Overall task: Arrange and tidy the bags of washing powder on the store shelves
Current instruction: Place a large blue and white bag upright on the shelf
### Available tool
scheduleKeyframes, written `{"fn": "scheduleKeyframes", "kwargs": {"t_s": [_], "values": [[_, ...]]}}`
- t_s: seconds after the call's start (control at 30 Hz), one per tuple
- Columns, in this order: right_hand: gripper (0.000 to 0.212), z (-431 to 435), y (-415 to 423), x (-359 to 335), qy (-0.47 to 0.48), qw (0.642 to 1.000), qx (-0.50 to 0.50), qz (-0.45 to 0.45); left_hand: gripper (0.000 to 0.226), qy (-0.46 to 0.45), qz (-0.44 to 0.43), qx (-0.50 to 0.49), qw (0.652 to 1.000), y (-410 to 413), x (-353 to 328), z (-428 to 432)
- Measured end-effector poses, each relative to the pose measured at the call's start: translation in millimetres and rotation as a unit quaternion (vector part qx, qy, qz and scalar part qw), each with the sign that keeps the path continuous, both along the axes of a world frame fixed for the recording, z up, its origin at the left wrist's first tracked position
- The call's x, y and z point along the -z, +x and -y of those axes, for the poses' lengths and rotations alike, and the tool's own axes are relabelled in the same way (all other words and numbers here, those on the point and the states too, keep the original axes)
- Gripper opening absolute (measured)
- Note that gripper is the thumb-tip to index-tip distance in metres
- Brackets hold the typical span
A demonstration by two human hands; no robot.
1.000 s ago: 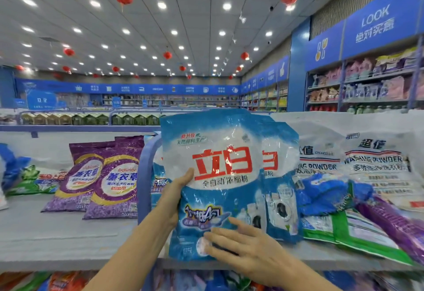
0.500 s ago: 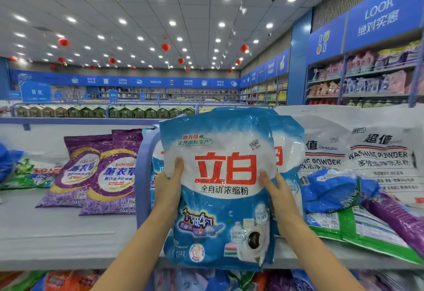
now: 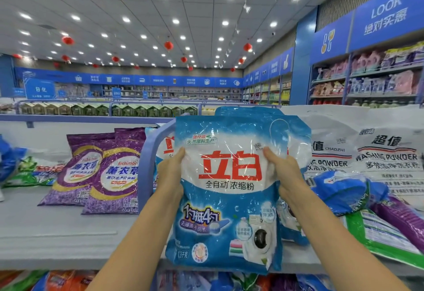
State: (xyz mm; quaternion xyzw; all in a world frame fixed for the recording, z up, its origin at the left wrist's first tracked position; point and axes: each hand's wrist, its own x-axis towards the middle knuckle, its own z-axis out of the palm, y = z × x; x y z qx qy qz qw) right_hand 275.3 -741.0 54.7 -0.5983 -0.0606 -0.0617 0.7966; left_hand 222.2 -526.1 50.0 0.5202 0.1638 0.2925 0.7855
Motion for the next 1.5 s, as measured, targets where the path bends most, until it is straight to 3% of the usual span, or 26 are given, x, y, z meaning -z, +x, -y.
{"fn": "scheduleKeyframes", "kwargs": {"t_s": [0.07,0.13,0.33,0.47,0.53,0.6,0.7,0.8,0.9,1.03,1.13,1.27,1.37,1.5], "values": [[0.037,-1.8,3.3,1.8,0.002,1.0,0.014,-0.019,0.014,-0.024,-0.024,0.019,0.999,2.5,-0.1,0.8],[0.043,-5.2,4.4,3.7,0.012,0.999,0.022,-0.043,0.015,0.011,-0.041,0.012,0.999,-2.5,2.3,2.6],[0.049,-11.0,5.6,6.9,0.031,0.997,0.035,-0.069,0.03,0.236,0.02,0.127,0.963,-97.6,55.0,6.9],[0.038,-15.0,4.8,6.1,0.032,0.996,0.026,-0.075,0.034,0.209,0.067,0.022,0.975,-156.4,78.3,-35.3],[0.038,-19.0,5.7,3.1,0.032,0.996,0.029,-0.079,0.034,0.186,0.069,-0.066,0.978,-152.5,69.2,-68.4],[0.038,-24.0,5.7,0.8,0.036,0.995,0.045,-0.083,0.029,0.178,0.07,-0.084,0.978,-132.5,54.6,-91.7],[0.039,-30.8,7.1,-1.8,0.042,0.993,0.068,-0.09,0.02,0.222,0.008,0.022,0.975,-84.1,42.7,-102.1],[0.038,-37.7,10.1,-4.5,0.031,0.991,0.08,-0.1,0.022,0.136,-0.091,0.226,0.96,-45.8,36.9,-89.0],[0.037,-41.1,11.3,-6.4,0.019,0.99,0.086,-0.112,0.032,0.118,-0.15,0.312,0.931,-20.6,41.7,-74.0],[0.035,-40.8,12.8,-6.8,-0.001,0.989,0.103,-0.108,0.024,0.191,-0.138,0.274,0.932,-2.2,48.7,-58.5],[0.029,-47.5,12.6,-12.7,-0.015,0.989,0.111,-0.097,0.019,0.145,-0.099,0.234,0.956,5.4,53.1,-54.0],[0.043,-72.0,18.4,-31.7,-0.033,0.991,0.109,-0.068,0.011,0.063,-0.085,0.15,0.983,14.0,56.4,-54.2],[0.048,-89.6,27.2,-48.1,-0.03,0.993,0.103,-0.059,0.023,0.093,-0.1,0.106,0.985,17.8,43.0,-70.9],[0.038,-116.2,37.9,-54.0,0.036,0.994,0.07,-0.072,0.037,0.166,-0.039,0.027,0.985,9.9,13.5,-97.4]]}}
